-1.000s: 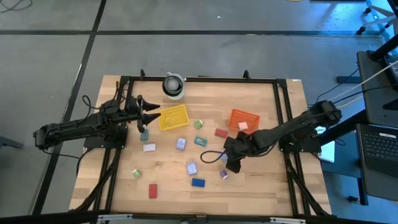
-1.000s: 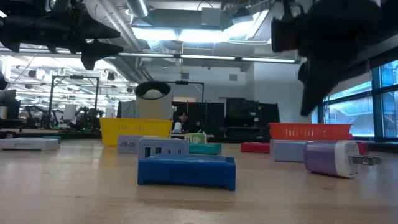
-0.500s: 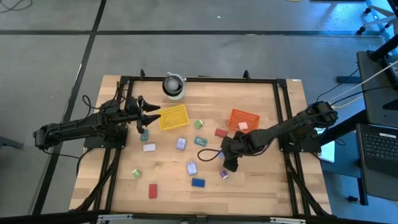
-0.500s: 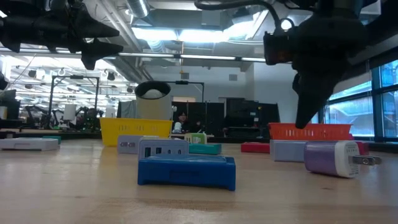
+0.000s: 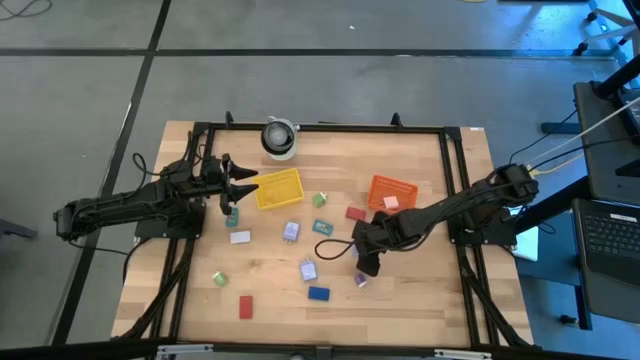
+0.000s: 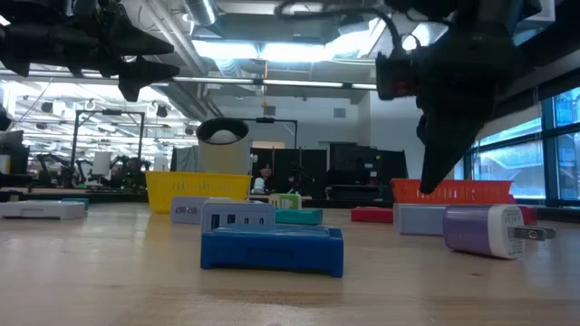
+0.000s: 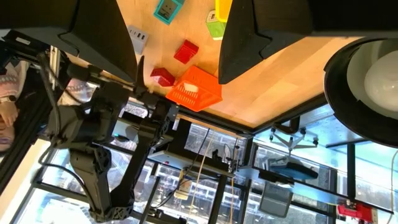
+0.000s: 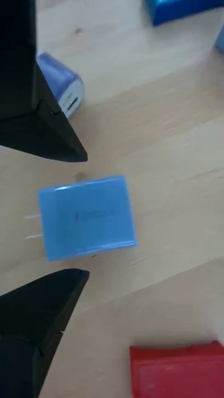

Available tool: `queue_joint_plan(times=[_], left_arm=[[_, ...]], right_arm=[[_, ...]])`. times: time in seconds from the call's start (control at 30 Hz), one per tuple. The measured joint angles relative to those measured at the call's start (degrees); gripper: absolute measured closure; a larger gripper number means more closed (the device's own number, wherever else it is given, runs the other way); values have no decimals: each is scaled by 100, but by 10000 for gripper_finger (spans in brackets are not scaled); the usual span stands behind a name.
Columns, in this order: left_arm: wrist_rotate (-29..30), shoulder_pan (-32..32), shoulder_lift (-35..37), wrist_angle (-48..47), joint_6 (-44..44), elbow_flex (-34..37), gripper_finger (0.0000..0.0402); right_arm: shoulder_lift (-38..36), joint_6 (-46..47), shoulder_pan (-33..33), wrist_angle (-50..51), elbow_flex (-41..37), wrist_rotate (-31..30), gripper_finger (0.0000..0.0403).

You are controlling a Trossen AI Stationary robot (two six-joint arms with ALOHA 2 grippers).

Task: Pick & Place Office items
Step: Put the right light blue charger adapter into the orange bin

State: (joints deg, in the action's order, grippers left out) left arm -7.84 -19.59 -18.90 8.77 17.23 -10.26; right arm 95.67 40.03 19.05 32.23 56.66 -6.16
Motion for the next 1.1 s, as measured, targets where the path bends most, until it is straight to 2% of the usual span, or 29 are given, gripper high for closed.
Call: queue_joint_plan(times=[0.17, 0.4, 0.83, 0.97, 1.1], left_arm=[[0, -1, -2, -2, -1, 0, 179], [0, -2, 0, -4, 0, 0, 179], [-68, -1, -2, -2, -28, 0, 179], [-68, 0, -2, -2, -44, 0, 179], [-68, 0, -1, -2, -44, 0, 179]], right_arm=[[243, -13, 0, -126, 2, 165, 108], [249, -17, -28, -158, 2, 86, 108], [729, -22, -24, -234, 9, 164, 108], [733, -87, -26, -226, 7, 141, 126], [740, -150, -26, -202, 2, 83, 168]])
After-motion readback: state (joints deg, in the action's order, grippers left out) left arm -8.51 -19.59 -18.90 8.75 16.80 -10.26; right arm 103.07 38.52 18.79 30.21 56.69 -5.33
